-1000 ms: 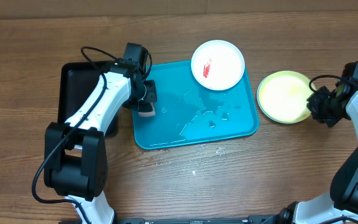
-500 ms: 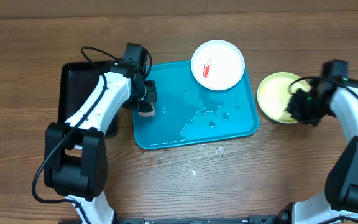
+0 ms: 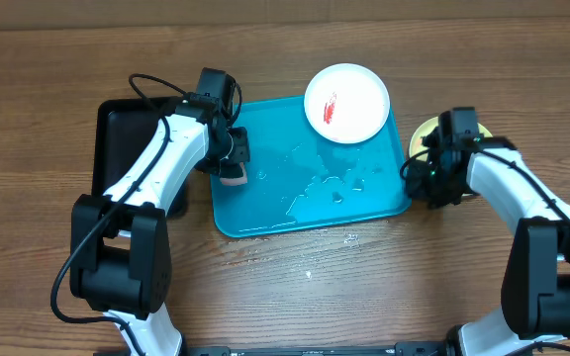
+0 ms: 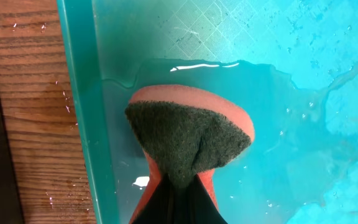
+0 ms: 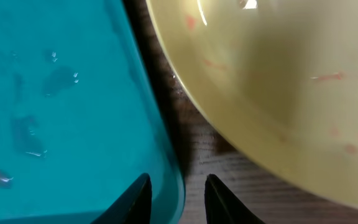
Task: Clean dirty plates on tray and stack at the side
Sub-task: 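Release yellow plate and move right gripper back toward tray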
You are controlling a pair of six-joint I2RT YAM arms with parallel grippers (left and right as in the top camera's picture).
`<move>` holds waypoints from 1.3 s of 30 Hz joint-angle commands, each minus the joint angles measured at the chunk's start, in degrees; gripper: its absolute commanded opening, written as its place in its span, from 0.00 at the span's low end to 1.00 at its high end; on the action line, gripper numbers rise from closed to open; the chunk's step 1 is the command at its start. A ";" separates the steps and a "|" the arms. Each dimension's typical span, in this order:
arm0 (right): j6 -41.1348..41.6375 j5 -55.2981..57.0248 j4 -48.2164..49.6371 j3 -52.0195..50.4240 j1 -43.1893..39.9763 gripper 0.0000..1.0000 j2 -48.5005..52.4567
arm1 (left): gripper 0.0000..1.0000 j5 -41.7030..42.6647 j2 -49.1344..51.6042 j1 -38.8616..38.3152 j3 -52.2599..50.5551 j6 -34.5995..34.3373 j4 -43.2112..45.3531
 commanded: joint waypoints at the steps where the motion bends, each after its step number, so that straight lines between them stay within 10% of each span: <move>1: -1.60 1.53 3.15 -2.58 0.55 0.31 0.15 | 0.04 0.42 0.09 -0.35 -0.17 -0.85 0.22; 11: 1.27 0.46 5.01 -4.31 0.72 0.04 0.17 | 0.04 0.42 0.09 -0.35 -0.17 -0.85 0.20; 33: 15.50 0.48 1.40 -4.28 4.26 0.04 0.17 | 0.04 0.42 0.09 -0.35 -0.17 -0.85 0.42; 39: 15.28 0.46 -5.20 -0.17 4.24 0.20 -0.37 | 0.04 0.42 0.09 -0.35 -0.17 -0.83 0.39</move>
